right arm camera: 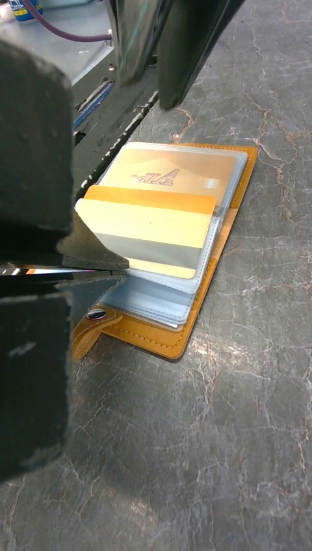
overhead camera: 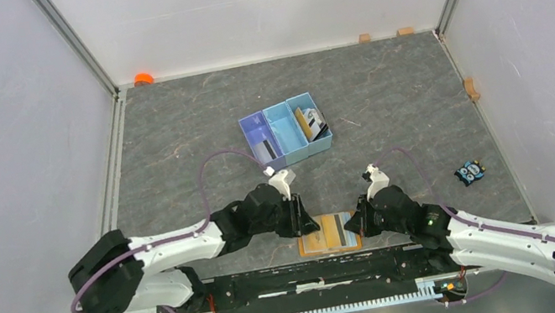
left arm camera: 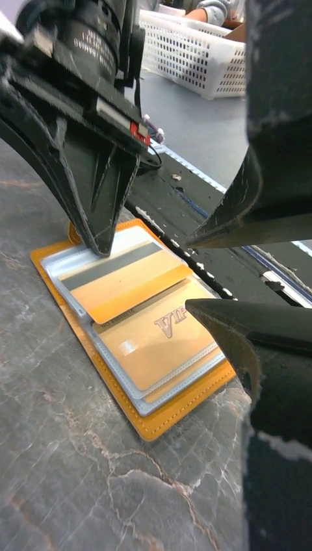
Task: Put the credit cards into the card holder
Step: Insert the credit card into the card holder, then turn over the card slot in the card holder, then pick up the credit card from the storage box.
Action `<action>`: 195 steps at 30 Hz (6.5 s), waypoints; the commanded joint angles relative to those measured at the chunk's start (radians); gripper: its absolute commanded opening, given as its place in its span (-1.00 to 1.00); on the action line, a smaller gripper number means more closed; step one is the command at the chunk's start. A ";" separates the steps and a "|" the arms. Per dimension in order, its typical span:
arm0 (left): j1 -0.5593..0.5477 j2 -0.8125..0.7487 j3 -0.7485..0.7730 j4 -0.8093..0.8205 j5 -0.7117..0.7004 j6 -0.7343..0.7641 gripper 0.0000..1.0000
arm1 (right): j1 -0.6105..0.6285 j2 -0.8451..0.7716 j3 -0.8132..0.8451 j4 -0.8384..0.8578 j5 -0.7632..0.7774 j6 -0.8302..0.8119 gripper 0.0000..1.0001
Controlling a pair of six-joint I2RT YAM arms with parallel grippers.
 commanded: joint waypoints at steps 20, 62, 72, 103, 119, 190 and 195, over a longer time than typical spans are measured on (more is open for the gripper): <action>-0.020 0.271 -0.012 0.263 0.079 -0.065 -0.65 | 0.006 -0.001 0.005 -0.048 0.048 -0.003 -0.99; -0.040 0.161 0.116 0.048 0.008 0.097 -0.18 | 0.007 -0.056 0.097 -0.175 0.071 -0.056 -1.00; -0.034 0.083 0.041 -0.173 -0.156 0.104 -0.11 | 0.008 0.008 0.196 -0.208 0.067 -0.081 -1.00; -0.034 0.202 0.002 0.030 -0.083 0.072 -0.30 | 0.244 0.364 0.477 -0.267 0.218 -0.048 -0.24; -0.014 -0.271 -0.036 -0.346 -0.143 0.081 0.30 | 0.276 0.316 0.571 -0.311 0.363 -0.189 0.64; 0.671 0.666 0.874 -0.645 0.029 0.566 0.83 | -0.462 1.130 1.266 -0.349 -0.135 -0.769 -0.17; 0.670 0.666 0.877 -0.646 0.032 0.566 0.83 | -0.462 1.132 1.267 -0.335 -0.152 -0.757 -0.48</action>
